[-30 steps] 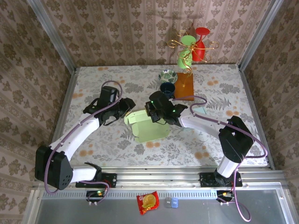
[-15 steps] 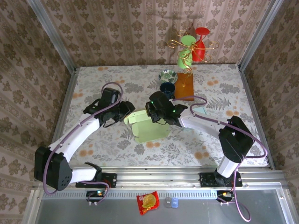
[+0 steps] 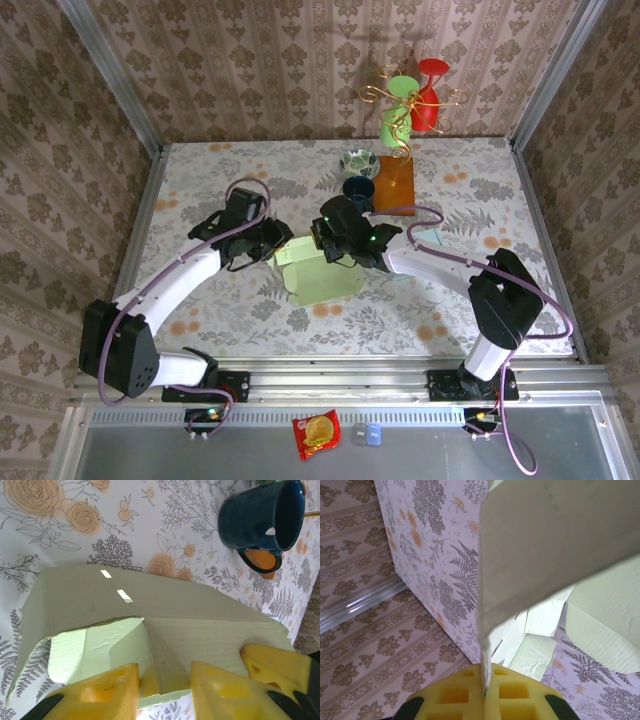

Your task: Fold the paper box

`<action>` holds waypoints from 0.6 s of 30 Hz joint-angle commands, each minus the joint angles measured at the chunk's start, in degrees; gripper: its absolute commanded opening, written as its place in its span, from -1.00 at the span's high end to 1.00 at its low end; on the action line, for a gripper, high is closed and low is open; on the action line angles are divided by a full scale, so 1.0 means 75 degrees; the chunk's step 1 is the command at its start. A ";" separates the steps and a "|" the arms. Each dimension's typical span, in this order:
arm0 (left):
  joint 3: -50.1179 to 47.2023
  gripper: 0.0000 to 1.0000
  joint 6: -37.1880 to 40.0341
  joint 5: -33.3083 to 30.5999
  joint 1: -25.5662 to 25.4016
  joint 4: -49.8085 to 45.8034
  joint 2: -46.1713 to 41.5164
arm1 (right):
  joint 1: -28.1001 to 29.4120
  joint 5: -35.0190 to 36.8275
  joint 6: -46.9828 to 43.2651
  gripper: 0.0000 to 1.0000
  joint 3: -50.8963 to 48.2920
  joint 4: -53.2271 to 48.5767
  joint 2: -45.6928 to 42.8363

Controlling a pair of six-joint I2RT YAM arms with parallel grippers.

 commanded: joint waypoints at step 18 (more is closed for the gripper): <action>-0.1386 0.18 0.2140 0.0727 0.2580 -0.0836 -0.1744 | -0.0259 -0.0507 -0.0865 1.00 -0.1390 0.1634 -0.0172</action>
